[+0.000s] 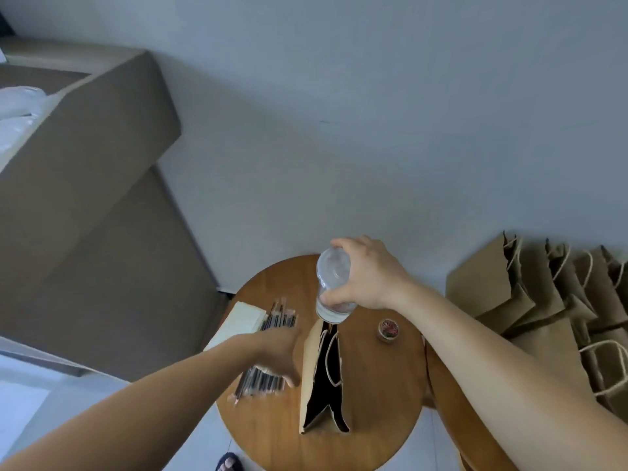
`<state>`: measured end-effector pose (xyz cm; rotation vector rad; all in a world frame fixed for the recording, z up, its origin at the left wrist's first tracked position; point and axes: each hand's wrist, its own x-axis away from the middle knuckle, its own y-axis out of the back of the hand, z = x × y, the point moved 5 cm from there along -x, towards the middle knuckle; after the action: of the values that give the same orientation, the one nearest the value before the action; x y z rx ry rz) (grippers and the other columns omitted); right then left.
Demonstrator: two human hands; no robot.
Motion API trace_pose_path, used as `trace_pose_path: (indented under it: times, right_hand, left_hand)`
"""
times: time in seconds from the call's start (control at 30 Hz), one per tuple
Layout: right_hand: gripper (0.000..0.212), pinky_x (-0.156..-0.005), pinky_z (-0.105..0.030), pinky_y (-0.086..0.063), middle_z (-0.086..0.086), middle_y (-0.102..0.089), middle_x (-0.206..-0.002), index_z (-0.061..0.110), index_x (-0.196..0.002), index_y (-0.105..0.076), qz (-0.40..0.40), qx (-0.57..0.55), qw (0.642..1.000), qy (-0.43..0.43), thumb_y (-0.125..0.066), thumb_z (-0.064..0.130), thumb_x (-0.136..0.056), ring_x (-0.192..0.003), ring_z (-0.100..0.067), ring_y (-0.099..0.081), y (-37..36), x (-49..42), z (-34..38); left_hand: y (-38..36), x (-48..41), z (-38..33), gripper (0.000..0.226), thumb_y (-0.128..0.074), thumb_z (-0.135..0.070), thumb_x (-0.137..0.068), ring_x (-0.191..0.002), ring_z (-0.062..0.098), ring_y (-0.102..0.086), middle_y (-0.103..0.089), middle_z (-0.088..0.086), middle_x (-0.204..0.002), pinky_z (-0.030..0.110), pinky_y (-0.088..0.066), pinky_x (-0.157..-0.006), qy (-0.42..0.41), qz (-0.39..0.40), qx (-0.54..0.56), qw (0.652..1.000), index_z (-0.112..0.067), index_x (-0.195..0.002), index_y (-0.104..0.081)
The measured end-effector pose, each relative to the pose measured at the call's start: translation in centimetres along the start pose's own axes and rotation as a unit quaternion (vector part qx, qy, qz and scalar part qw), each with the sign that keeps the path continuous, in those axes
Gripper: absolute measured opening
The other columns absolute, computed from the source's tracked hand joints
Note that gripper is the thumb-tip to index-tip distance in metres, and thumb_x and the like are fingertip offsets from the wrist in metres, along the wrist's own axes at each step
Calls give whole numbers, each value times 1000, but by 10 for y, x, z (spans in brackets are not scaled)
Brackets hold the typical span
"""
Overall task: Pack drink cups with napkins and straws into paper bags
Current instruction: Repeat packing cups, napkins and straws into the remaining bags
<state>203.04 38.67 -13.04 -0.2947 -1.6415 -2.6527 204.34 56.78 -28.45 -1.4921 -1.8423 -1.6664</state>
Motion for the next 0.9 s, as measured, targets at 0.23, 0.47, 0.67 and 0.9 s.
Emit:
trace_pose_path:
  times: [0.23,0.47,0.67,0.9]
  right_hand:
    - [104,-97,-39,-43,5,-42,-136,34,-144,-34,-14,-34,999,-27,-74,63,-53,-126,-20,-37,-25,6,-14]
    - [102,-101,-38,-41,9,-35,-143,33,-146,-30,11,-18,1000,-3,-76,61,-60,-130,-17,-32,-45,24,-12]
    - [96,-97,-35,-43,10,-27,-142,37,-144,-24,93,78,988,98,-75,58,-66,-130,-14,-26,-72,40,-5]
    - [95,-95,-38,-47,-4,-36,-140,27,-144,-25,172,164,970,43,-71,61,-68,-126,-26,-37,-134,39,-16]
  left_hand:
    - [-44,-14,-11,65,-58,-66,-78,-99,22,-65,-65,3,-110,41,-56,-90,38,-29,44,998,-16,-119,-53]
    - [-54,-18,9,30,-43,-30,-98,-62,20,-74,-75,13,-80,36,-63,-65,128,-30,289,948,-7,-104,-61]
    - [-49,-25,19,28,-41,-24,-97,-57,20,-73,-73,9,-64,27,-58,-49,135,-50,317,938,-8,-93,-63]
    - [-54,-25,23,24,-42,-27,-102,-51,16,-71,-72,11,-72,25,-59,-50,121,-77,287,947,-8,-105,-57]
